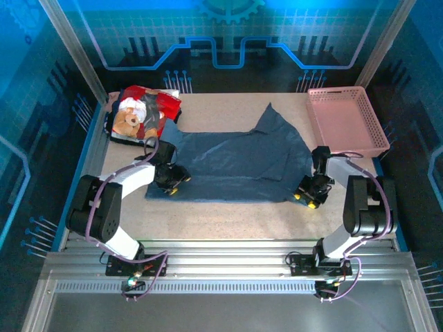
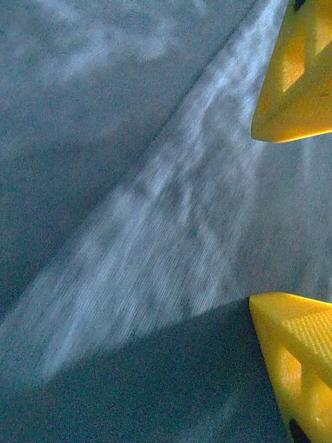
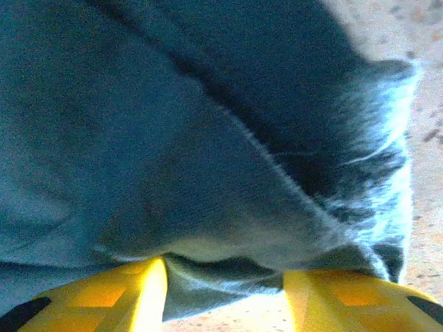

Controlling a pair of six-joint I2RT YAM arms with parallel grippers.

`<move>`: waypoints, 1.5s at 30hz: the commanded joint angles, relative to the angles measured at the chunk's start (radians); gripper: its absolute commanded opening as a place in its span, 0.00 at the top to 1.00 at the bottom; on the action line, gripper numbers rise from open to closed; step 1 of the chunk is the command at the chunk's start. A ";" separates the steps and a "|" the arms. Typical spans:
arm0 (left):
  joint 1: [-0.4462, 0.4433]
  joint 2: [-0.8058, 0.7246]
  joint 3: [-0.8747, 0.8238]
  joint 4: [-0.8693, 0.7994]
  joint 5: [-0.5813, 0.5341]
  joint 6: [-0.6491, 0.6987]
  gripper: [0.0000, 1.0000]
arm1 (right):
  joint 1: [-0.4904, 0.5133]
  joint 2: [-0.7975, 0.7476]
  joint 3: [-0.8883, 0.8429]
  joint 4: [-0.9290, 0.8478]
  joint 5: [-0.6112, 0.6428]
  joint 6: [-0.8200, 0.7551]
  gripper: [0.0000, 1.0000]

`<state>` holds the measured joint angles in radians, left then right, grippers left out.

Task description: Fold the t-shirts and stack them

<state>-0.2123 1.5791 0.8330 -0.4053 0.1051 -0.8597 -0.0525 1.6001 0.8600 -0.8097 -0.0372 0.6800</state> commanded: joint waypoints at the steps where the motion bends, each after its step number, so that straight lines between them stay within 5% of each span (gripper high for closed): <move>1: 0.034 -0.033 -0.044 -0.073 -0.106 0.011 0.40 | -0.008 0.027 0.014 0.023 0.161 0.052 0.50; 9: 0.073 -0.046 -0.092 -0.106 -0.145 0.095 0.41 | -0.079 0.012 0.014 0.007 0.201 0.031 0.48; 19: -0.075 -0.224 0.098 -0.042 0.026 0.096 0.30 | 0.052 -0.241 0.114 0.018 -0.087 0.013 0.42; 24: -0.172 -0.268 0.207 0.011 0.064 0.139 0.25 | 0.118 -0.125 0.171 0.057 -0.231 0.035 0.43; 32: -0.359 -0.321 0.286 -0.012 -0.057 0.310 0.22 | 0.180 0.105 0.201 0.141 -0.251 0.076 0.52; 45: -0.383 -0.512 0.182 -0.086 -0.136 0.321 0.19 | 0.199 0.239 0.282 0.175 -0.207 0.103 0.71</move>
<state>-0.5865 1.0946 1.0340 -0.4404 0.0105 -0.5724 0.1307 1.8175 1.1175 -0.6338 -0.2466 0.7727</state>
